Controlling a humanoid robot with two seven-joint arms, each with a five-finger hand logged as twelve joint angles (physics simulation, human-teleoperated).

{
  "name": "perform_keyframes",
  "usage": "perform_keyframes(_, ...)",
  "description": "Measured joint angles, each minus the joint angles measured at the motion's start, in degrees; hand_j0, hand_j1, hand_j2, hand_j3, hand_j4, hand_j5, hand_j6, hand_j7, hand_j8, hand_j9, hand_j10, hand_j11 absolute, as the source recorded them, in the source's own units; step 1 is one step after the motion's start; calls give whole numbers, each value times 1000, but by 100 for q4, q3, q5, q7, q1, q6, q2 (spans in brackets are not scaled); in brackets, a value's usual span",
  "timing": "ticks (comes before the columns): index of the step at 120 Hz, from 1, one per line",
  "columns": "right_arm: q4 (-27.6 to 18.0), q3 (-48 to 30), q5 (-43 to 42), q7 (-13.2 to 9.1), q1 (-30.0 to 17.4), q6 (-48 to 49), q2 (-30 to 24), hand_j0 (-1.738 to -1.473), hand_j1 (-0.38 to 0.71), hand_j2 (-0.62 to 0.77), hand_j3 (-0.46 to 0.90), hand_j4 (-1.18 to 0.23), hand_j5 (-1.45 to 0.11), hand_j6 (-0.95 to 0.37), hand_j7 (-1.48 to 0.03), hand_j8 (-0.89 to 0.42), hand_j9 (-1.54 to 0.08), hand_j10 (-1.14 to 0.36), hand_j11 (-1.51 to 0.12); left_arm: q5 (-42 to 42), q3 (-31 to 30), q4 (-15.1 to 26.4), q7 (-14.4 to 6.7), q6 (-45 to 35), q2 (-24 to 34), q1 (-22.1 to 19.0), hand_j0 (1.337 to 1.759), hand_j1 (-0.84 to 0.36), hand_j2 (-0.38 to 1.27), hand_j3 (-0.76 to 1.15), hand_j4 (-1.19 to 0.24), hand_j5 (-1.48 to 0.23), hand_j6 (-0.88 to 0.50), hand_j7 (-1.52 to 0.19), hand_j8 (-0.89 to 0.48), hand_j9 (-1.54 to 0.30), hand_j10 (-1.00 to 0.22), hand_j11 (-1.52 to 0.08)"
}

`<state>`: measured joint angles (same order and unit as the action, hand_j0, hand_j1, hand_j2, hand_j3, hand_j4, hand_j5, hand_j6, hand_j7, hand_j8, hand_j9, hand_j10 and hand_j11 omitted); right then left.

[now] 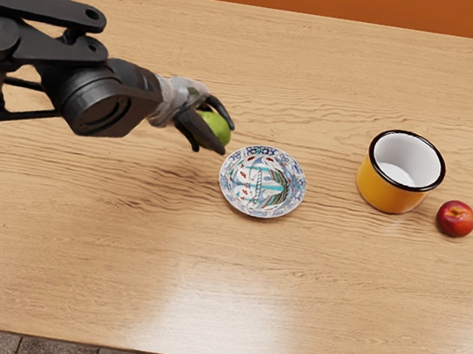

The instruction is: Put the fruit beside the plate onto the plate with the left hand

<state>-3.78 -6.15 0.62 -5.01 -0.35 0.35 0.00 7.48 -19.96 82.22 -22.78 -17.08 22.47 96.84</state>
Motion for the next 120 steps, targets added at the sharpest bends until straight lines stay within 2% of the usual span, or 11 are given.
perform_keyframes(36,0,0,0,0,0,0,0,-1658,-349,0,0,-1,0,-1,0,-1,0,-1,0,-22,315,0,-6,-13,-467,-208,1629,-401,129,0,-582,-1212,-163,-1166,-183,-1200,-931,-1226)
perform_keyframes(56,0,0,0,0,0,0,0,-1658,-349,0,0,-1,0,-1,0,-1,0,-1,0,-76,454,-1,-7,-14,-481,-279,1629,-401,130,0,-584,-1205,-164,-1161,-180,-1197,-929,-1222)
perform_keyframes(62,0,0,0,0,0,0,0,-1658,-349,0,0,-1,0,-1,0,-1,0,-1,0,-119,465,-24,-5,-19,-481,-279,1631,-378,79,0,-579,-1142,-175,-1097,-192,-1131,-930,-1155)
perform_keyframes(69,0,0,0,0,0,0,0,-1658,-349,0,0,-1,0,-1,0,-1,0,-1,0,-274,471,-92,1,-44,-480,-280,1638,-303,75,0,-594,-964,-224,-931,-280,-963,-970,-988)
perform_keyframes(80,0,0,0,0,0,0,0,-1658,-349,0,0,-1,0,-1,0,-1,0,-1,0,-418,478,-187,8,-62,-481,-280,1645,-152,63,0,-498,-708,-197,-685,-203,-706,-802,-724)
perform_keyframes(91,0,0,0,0,0,0,0,-1658,-349,0,0,-1,0,-1,0,-1,0,-1,0,-483,481,-252,11,-70,-484,-280,1650,-42,51,0,-373,-531,-133,-513,-114,-528,-639,-538)
perform_keyframes(100,0,0,0,0,0,0,0,-1658,-349,0,0,-1,0,-1,0,-1,0,-1,0,-507,483,-275,11,-73,-481,-280,1652,19,44,0,-305,-432,-108,-419,-90,-431,-570,-436)
perform_keyframes(108,0,0,0,0,0,0,0,-1658,-349,0,0,-1,0,-1,0,-1,0,-1,0,-523,483,-286,11,-75,-481,-264,1654,58,40,0,-264,-369,-118,-360,-100,-368,-455,-372)
perform_keyframes(120,0,-1,0,0,0,0,0,-1658,-349,0,0,-1,0,-1,0,-1,0,0,0,-530,484,-293,13,-76,-481,-250,1656,97,36,0,-222,-305,-114,-299,-79,-307,-417,-307)
